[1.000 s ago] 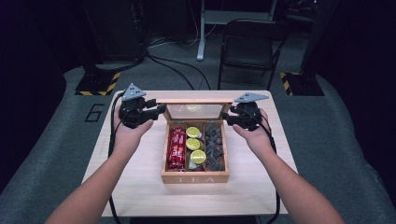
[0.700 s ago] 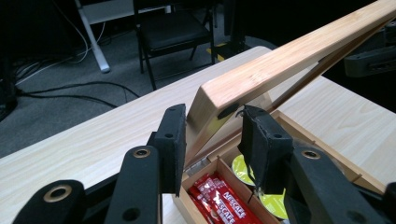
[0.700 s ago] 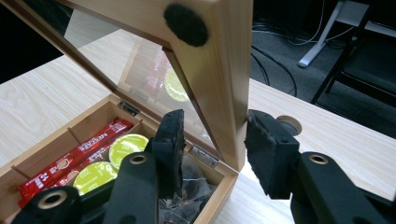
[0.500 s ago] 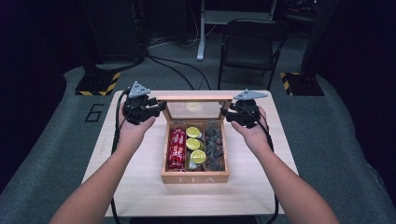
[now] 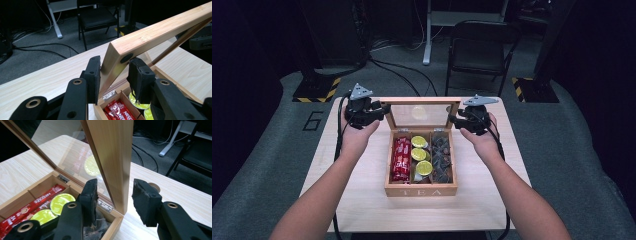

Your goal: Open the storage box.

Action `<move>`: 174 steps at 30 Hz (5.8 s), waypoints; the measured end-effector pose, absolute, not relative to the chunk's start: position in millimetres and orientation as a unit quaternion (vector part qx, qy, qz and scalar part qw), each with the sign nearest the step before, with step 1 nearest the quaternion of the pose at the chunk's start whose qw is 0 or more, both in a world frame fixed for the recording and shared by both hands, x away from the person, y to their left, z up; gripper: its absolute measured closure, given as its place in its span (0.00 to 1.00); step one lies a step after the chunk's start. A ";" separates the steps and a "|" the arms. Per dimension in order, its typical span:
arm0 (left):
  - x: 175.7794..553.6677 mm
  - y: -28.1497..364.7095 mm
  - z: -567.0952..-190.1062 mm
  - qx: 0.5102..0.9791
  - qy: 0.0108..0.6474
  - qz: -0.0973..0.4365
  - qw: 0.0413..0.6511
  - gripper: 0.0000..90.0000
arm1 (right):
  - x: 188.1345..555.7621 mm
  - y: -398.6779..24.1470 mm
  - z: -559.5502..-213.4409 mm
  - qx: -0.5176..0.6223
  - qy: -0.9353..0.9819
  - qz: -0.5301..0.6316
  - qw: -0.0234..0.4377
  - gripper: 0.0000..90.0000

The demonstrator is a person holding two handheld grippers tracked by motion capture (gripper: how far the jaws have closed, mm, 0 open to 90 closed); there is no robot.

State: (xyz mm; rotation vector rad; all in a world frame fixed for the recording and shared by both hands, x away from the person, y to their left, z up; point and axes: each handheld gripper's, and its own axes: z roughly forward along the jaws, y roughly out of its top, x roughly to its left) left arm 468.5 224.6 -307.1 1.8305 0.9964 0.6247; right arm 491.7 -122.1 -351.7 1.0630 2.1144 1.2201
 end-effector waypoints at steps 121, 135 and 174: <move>499.3 230.8 -336.1 0.750 0.408 0.208 0.477 0.66 | 564.5 -103.3 -402.7 0.477 0.747 0.409 0.220 0.71; 494.7 226.8 -339.3 0.752 0.405 0.204 0.478 0.64 | 569.8 -102.8 -402.6 0.478 0.750 0.403 0.214 0.71; 469.2 224.6 -338.4 0.765 0.396 0.197 0.467 0.51 | 488.1 -100.6 -375.9 0.374 0.798 0.428 0.199 0.51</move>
